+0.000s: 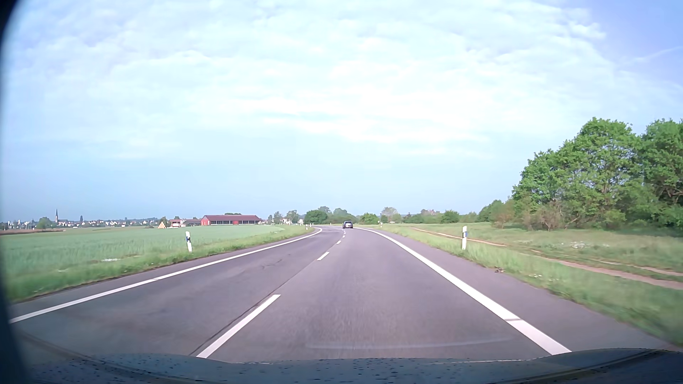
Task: Follow the waypoints while adhering to traffic rules and regulations
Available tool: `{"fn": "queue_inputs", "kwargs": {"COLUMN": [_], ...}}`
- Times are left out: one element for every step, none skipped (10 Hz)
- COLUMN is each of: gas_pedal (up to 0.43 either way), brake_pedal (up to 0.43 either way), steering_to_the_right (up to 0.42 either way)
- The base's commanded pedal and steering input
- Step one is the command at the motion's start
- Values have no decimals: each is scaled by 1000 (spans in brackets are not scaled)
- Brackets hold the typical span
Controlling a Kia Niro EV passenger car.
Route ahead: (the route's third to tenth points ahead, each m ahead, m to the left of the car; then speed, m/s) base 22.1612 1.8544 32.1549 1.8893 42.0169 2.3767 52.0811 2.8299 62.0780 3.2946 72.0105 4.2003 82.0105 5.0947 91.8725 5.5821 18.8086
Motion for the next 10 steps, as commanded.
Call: {"fn": "queue_inputs", "kwargs": {"gas_pedal": [177, 177, 177, 177, 177, 177, 177, 177, 177, 177], "brake_pedal": [0, 0, 0, 0, 0, 0, 0, 0, 0, 0], "steering_to_the_right": [-4, -5, -6, -6, -6, -7, -7, -7, -7, -7]}}
